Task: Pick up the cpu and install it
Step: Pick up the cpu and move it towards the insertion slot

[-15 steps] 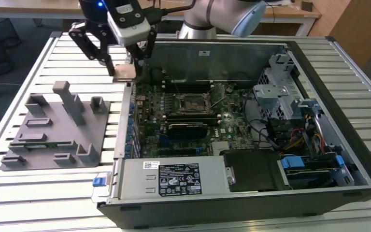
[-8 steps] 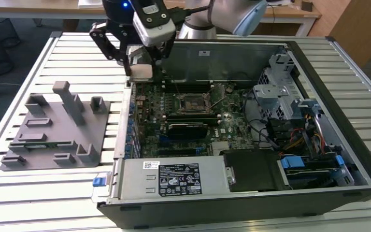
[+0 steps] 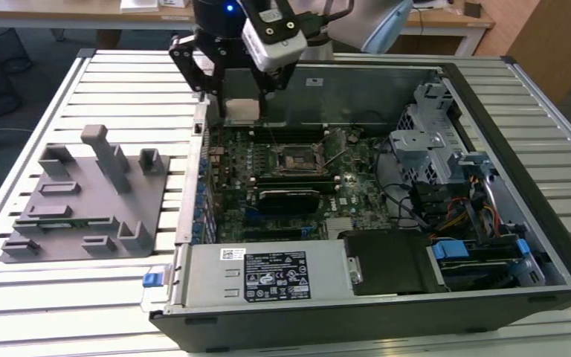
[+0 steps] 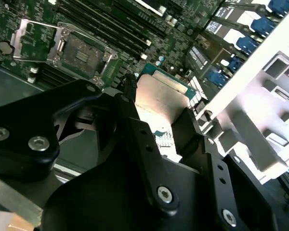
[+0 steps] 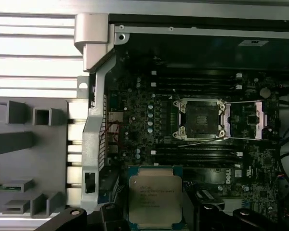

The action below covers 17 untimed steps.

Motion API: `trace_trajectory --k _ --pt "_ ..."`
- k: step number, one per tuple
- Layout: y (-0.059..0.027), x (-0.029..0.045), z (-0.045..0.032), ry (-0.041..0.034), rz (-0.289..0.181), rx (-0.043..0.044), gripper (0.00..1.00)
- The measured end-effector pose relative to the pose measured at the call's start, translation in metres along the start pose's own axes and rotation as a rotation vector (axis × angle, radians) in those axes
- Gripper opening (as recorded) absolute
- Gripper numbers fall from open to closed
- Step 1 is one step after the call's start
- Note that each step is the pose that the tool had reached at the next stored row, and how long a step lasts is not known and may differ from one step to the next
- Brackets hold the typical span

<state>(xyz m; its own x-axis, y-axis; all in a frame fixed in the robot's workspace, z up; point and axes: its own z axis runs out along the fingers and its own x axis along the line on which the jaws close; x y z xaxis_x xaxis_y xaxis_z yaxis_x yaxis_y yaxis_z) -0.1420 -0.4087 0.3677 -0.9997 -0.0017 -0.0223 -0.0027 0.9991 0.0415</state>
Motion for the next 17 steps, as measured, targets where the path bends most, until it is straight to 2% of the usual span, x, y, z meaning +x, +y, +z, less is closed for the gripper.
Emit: trace_trajectory --k 11,17 --pt "0.0002 -0.0435 0.001 0.0 0.0 0.0 0.54" --pt "0.0053 -0.0603 0.0016 0.0 0.0 0.0 0.54"
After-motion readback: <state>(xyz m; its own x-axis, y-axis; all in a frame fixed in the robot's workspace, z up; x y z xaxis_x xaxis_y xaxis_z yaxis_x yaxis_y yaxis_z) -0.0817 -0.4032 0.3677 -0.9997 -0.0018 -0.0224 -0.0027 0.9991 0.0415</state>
